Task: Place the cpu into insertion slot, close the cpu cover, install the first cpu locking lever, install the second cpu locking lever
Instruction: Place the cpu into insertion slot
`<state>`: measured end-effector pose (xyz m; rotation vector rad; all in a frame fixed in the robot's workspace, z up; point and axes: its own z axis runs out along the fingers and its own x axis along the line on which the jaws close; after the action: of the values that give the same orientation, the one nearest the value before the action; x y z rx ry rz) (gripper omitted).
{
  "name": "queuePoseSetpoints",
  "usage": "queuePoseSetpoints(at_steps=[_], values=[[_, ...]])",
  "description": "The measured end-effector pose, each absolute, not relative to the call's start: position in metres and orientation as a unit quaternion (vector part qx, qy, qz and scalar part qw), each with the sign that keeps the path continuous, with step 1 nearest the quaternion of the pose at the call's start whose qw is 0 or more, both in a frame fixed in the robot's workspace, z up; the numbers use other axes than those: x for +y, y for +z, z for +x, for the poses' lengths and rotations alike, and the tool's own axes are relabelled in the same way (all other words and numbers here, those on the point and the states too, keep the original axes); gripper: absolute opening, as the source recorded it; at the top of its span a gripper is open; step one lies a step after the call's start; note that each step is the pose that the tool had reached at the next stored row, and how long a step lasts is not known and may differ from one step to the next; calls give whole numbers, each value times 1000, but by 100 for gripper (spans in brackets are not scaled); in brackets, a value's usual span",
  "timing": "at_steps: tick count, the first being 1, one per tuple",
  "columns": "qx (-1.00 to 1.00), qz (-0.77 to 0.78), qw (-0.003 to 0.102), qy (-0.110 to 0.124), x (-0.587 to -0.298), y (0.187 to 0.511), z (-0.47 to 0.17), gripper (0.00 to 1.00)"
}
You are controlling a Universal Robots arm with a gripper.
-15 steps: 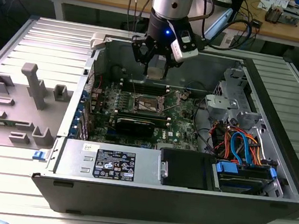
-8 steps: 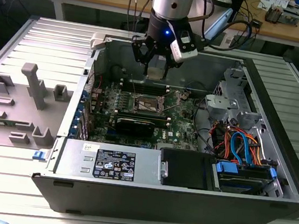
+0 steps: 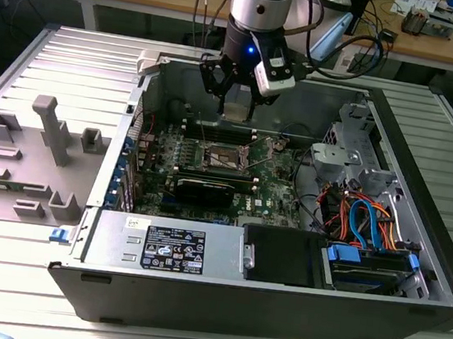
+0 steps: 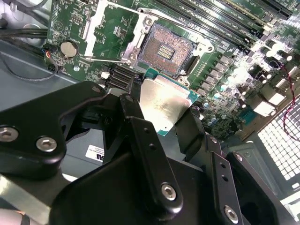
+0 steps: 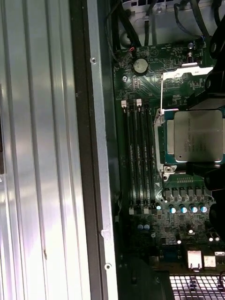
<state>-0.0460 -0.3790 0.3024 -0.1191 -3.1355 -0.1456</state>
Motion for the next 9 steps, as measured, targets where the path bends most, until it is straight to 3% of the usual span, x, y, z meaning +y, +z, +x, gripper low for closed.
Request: queuePoseSetpoints(at_steps=[9], values=[[-997, -59, 0, -46, -379, 302, -46, 54]])
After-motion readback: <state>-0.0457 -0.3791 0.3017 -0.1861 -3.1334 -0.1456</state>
